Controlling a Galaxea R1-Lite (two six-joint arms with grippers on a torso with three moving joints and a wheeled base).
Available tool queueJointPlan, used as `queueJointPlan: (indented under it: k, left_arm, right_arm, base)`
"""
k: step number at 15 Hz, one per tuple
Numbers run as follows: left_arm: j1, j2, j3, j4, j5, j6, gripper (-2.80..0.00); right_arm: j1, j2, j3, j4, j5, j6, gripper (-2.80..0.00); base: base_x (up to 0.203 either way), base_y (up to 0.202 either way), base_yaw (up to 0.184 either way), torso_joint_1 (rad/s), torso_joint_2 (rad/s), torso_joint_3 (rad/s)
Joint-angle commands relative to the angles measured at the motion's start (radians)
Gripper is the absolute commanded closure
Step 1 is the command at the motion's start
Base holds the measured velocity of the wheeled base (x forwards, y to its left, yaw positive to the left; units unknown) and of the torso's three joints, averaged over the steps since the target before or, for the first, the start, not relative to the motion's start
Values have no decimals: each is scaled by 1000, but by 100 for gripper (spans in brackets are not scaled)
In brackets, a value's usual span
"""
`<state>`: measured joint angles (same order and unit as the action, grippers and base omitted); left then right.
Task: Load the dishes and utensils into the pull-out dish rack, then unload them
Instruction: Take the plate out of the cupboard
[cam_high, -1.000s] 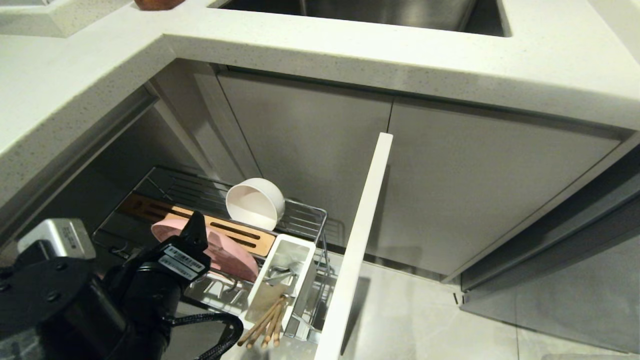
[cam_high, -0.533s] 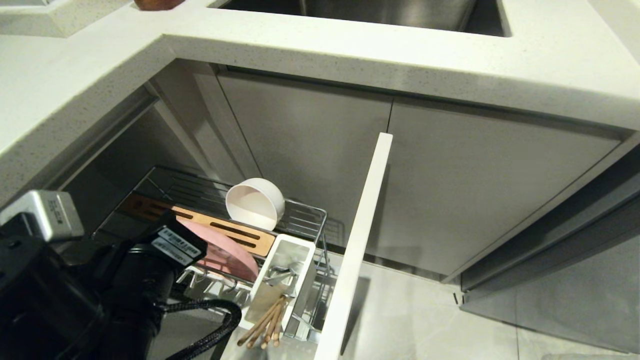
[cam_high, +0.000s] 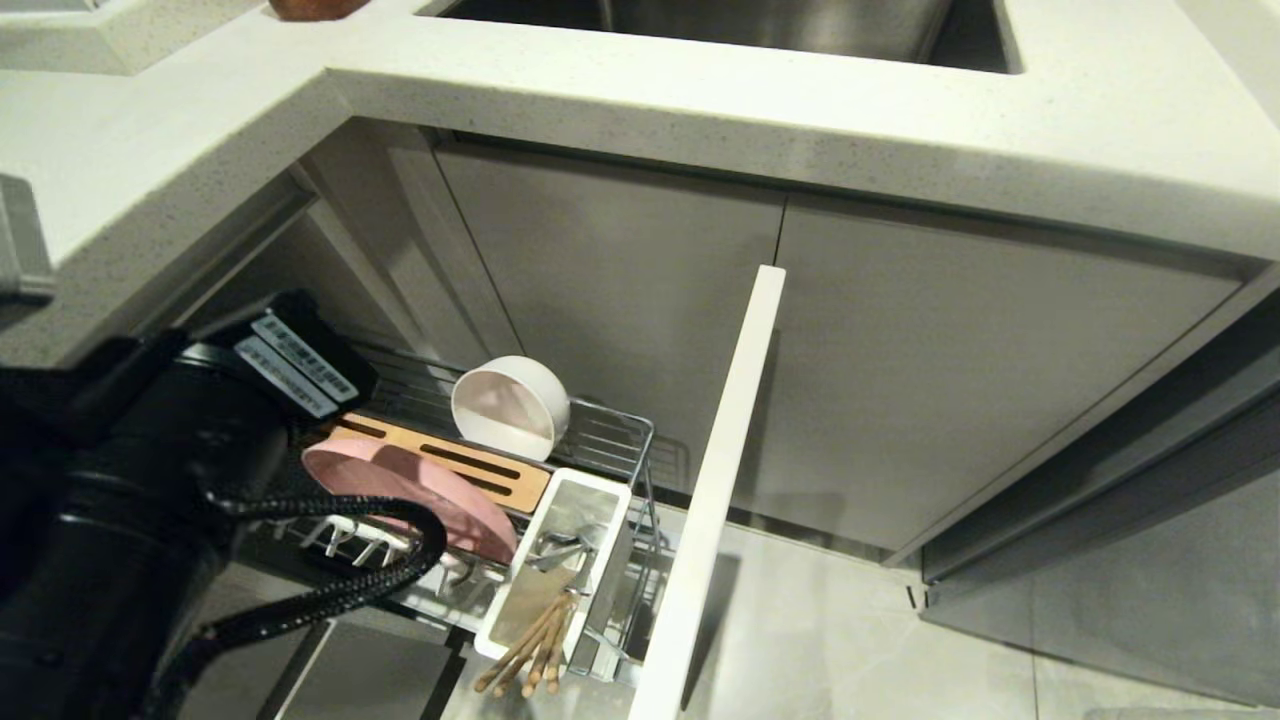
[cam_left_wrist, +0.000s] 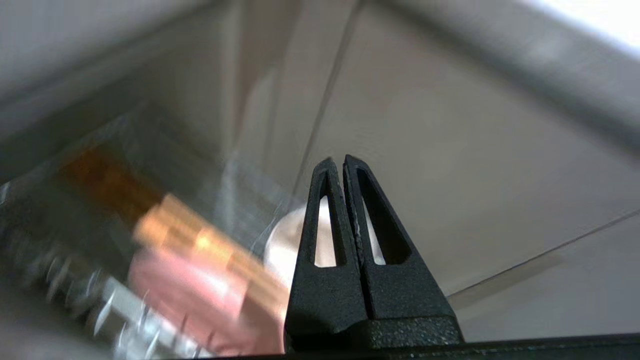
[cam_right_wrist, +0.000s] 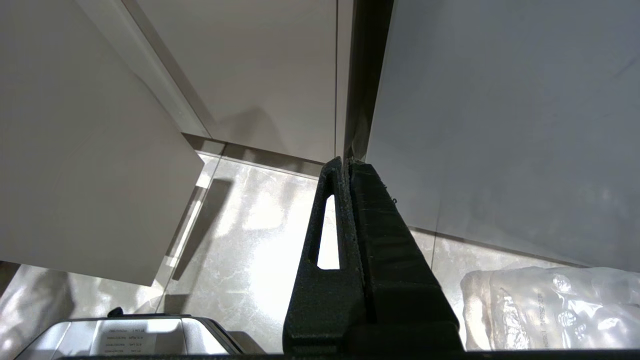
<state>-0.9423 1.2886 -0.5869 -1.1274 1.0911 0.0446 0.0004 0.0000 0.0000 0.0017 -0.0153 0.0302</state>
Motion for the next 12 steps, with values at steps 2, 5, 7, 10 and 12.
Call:
queueJointPlan:
  k: [2,5,7,10,12]
  left_arm:
    - [69,-41,-89,-7,-104,119,0]
    - [206,-61,-110,-4,-234,202,0]
    - [312,-96,-110,2,-336,230,0]
    - [445,-193,-105,76,-474,258,0]
    - [494,-284,-91,165,-537,260,0]
  right_arm:
    - [0,0,3,0,0,0,0]
    - [1,0,2,0,0,0,0]
    - [1,0,3,0,0,1,0]
    - [1,0,3,0,0,0,0]
    - [1,1,3,0,0,0,0]
  base:
    - [0,0,0,0,0,0]
    - [0,0,0,0,0,0]
    - [0,0,0,0,0,0]
    - [0,0,0,0,0,0]
    - [0,0,0,0,0,0]
